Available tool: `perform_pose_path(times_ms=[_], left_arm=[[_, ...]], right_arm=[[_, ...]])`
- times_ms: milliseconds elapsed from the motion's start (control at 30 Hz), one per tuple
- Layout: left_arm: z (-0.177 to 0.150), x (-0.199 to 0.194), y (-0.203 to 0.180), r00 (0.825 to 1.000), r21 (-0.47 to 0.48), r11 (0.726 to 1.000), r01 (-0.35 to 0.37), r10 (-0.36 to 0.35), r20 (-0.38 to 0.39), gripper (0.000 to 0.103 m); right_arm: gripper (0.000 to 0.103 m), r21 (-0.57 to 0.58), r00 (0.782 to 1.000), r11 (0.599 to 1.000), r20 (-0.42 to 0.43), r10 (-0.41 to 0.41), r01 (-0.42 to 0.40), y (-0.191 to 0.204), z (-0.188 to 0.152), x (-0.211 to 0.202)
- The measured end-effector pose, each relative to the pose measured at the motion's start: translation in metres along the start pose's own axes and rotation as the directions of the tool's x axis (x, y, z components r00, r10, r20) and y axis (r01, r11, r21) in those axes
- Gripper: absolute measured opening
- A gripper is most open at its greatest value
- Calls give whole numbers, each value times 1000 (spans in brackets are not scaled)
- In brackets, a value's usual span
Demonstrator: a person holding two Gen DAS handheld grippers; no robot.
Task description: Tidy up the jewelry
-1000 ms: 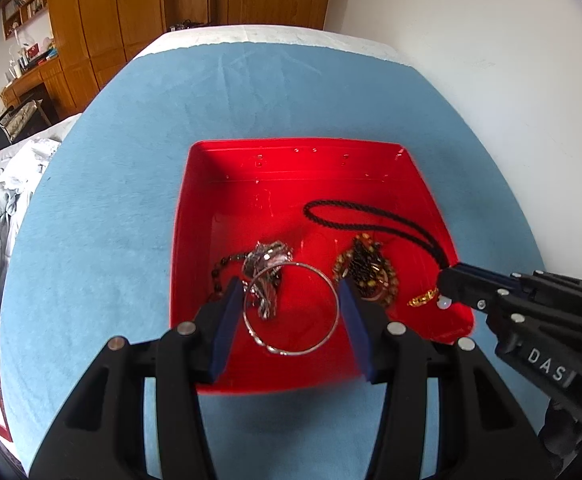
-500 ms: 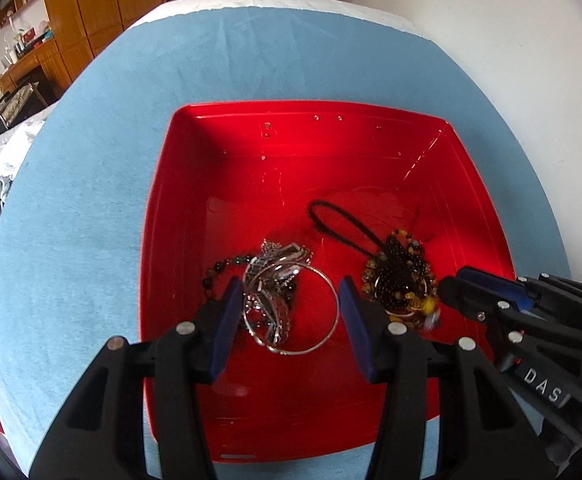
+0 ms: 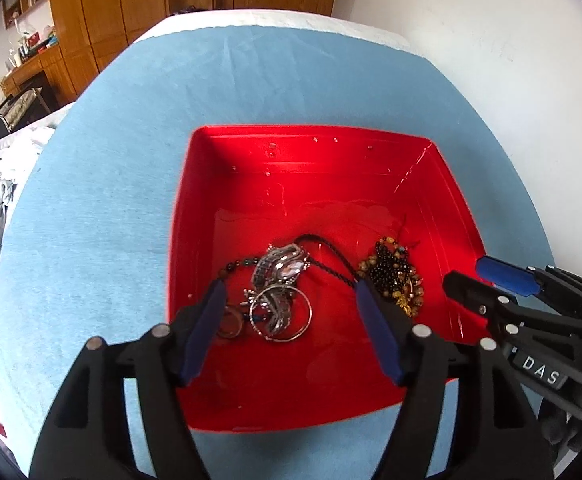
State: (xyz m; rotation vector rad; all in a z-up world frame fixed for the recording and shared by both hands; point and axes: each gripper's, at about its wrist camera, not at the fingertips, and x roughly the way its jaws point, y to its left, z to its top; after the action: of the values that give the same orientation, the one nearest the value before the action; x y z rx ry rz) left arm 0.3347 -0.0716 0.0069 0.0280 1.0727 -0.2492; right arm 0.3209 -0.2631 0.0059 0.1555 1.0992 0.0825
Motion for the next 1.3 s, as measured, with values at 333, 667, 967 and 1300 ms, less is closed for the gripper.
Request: perform_pose_path(times_ms=[333, 667, 967, 1300], left_arm=[[-12, -30, 11, 998, -26, 998, -48, 49, 38, 92], [-31, -52, 15, 997, -30, 997, -75, 75, 14, 97], [-48, -72, 19, 996, -32, 996, -82, 83, 15, 97], [-62, -73, 18, 997, -18, 997, -76, 76, -24, 97]], right_arm=[[81, -47, 996, 998, 72, -43, 47, 6, -11, -29], [98, -90, 995, 996, 102, -17, 26, 15, -30, -57], [99, -70, 999, 997, 40, 28, -25, 11, -44, -60], [99, -16, 997, 998, -47, 57, -58, 6, -59, -50]])
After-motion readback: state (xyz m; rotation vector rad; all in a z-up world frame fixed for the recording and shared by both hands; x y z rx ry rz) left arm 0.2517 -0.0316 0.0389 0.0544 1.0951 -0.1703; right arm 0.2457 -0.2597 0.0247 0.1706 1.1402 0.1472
